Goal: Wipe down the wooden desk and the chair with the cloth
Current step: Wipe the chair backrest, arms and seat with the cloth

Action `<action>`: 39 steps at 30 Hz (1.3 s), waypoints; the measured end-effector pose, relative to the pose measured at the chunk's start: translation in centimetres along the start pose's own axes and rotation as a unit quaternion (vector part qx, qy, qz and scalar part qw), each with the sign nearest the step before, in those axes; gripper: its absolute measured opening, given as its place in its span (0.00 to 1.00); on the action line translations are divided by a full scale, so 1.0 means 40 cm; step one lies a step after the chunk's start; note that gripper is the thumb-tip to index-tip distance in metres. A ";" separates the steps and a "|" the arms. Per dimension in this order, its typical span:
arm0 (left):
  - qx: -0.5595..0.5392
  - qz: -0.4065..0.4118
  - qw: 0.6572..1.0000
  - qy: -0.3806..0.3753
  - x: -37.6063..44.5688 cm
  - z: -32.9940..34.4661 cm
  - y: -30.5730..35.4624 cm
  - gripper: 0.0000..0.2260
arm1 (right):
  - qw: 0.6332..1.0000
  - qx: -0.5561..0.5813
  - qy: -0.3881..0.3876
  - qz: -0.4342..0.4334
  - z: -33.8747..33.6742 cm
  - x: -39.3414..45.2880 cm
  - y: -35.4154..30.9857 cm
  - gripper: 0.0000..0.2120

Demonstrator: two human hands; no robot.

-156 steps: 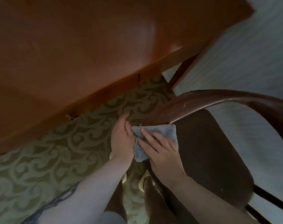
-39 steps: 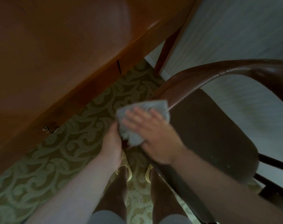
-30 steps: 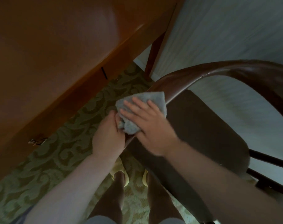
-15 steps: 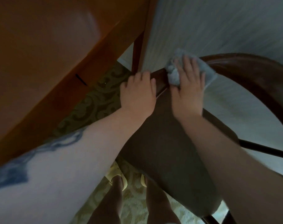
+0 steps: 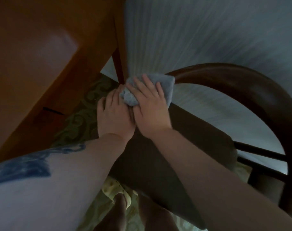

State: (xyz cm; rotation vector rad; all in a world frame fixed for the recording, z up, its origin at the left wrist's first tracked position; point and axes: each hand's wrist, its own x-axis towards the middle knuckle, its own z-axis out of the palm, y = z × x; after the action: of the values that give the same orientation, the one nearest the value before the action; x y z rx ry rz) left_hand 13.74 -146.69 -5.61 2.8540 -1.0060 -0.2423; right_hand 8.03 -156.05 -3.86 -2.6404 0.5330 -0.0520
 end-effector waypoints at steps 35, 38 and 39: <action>-0.063 -0.027 0.998 0.008 0.009 0.008 -0.007 0.20 | 0.986 -0.140 -0.067 0.063 -0.084 0.133 0.025 0.16; -0.076 -0.025 0.997 0.011 0.006 0.010 -0.006 0.20 | 0.992 -0.101 -0.067 0.023 -0.101 0.128 0.096 0.19; -0.084 -0.026 0.996 0.010 0.005 0.007 -0.005 0.20 | 0.994 -0.095 0.003 0.057 -0.110 0.101 0.133 0.19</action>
State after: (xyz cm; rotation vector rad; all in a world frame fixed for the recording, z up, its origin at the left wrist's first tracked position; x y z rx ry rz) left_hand 13.97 -146.69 -5.94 2.7272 -0.8637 -0.2869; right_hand 9.32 -163.81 -2.41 -2.7875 0.7231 0.0265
